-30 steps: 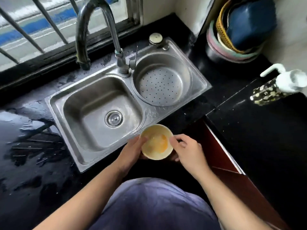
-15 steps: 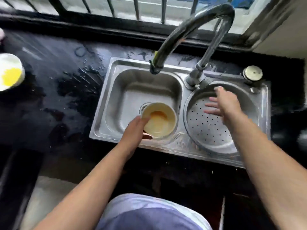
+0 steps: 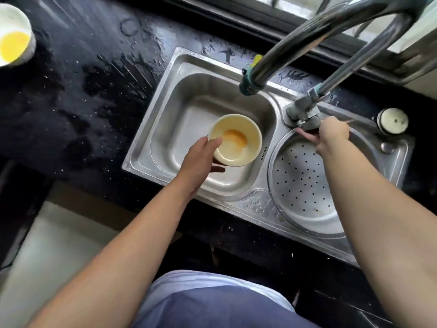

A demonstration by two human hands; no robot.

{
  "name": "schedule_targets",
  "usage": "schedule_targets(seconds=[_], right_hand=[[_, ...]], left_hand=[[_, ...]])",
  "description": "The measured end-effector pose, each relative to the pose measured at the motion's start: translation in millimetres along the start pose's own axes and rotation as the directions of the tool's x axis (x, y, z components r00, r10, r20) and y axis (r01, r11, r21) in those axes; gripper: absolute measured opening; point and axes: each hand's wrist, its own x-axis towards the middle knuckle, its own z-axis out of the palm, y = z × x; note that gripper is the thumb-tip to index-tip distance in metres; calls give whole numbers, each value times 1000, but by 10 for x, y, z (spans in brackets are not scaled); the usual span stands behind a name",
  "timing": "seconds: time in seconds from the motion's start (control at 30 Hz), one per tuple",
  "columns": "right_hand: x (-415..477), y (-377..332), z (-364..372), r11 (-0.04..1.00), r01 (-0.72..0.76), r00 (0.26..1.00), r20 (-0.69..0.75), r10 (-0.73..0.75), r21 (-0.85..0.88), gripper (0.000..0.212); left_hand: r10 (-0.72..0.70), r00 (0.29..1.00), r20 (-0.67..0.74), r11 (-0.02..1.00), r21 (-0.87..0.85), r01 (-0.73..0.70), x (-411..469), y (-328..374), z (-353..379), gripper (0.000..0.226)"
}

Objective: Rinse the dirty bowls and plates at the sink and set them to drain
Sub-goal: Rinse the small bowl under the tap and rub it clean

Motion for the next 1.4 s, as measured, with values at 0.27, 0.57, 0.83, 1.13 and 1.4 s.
schedule_targets(seconds=[0.27,0.57,0.83,1.13,1.4], right_hand=[[-39,65,14,963,-85,988,-105,116,257,38],[-40,90,-4,968,-103,991,-63,120,227,41],[-229,40,33,969,-113,989,-65,130,220,33],[-1414,236,363,487,474,840,211,-501,-733,41],[-1945,285,873,420,772,633,520,-574,-477,36]], left_hand=[[-30,1000,3,999,-13,30,111,104,12,31],[-47,999,-11,999,-16,46,235,195,-39,34],[-61,998,-20,998,2,61,320,174,-100,34],[-66,997,-34,996,52,68,413,89,-136,33],[-99,993,-59,990,91,104,420,99,-150,34]])
